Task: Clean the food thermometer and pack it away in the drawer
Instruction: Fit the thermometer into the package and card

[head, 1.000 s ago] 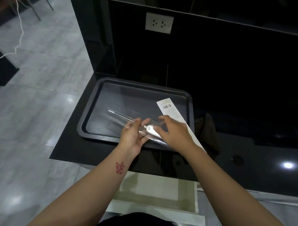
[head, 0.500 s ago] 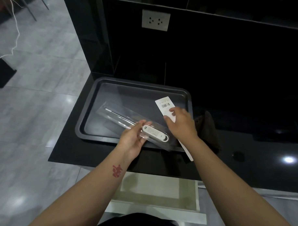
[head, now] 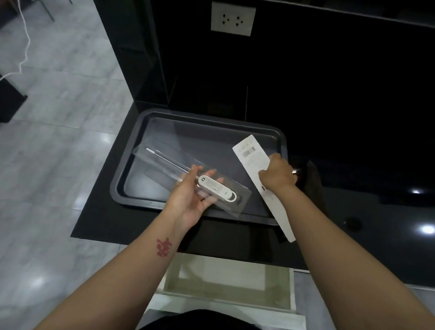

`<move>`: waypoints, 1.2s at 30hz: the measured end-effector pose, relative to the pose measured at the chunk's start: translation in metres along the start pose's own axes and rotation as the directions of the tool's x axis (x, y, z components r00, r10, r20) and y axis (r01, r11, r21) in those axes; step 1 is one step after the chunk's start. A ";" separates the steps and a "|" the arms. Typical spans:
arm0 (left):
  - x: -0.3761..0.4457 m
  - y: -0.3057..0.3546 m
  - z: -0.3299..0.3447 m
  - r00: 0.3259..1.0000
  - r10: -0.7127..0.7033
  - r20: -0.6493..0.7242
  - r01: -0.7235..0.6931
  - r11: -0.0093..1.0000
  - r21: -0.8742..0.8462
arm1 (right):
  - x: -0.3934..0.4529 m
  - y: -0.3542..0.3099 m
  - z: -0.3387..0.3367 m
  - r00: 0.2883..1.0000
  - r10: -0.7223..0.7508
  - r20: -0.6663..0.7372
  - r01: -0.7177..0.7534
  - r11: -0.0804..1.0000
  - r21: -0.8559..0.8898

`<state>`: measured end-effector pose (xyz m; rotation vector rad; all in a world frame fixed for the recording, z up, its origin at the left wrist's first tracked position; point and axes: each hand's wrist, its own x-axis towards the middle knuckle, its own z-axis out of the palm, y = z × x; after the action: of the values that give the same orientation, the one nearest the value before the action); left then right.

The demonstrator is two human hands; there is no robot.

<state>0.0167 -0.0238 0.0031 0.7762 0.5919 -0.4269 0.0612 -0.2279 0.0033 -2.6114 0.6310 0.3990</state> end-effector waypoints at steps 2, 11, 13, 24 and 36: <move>-0.001 0.005 -0.002 1.000 0.006 0.012 -0.006 1.000 -0.025 | -0.001 0.000 -0.010 0.996 0.014 0.087 -0.035 0.971 0.237; -0.001 0.019 -0.003 0.998 0.062 -0.009 -0.063 0.995 -0.079 | -0.036 -0.006 -0.050 0.965 -0.149 0.218 0.074 0.946 0.315; -0.001 0.018 -0.003 0.997 0.071 0.003 -0.070 0.994 -0.086 | -0.049 -0.002 -0.047 0.932 -0.222 0.287 0.164 0.963 0.213; -0.007 0.018 -0.003 0.998 0.055 -0.022 -0.057 0.990 -0.127 | -0.067 0.019 -0.044 0.938 -0.253 0.235 0.245 0.967 0.066; -0.015 0.021 -0.002 0.998 0.062 -0.030 -0.065 0.991 -0.121 | -0.076 0.023 -0.049 0.951 -0.270 0.149 0.276 0.961 -0.021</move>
<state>0.0165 -0.0071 0.0224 0.6831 0.6105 -0.3195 -0.0067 -0.2411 0.0666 -2.6301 0.2097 0.5112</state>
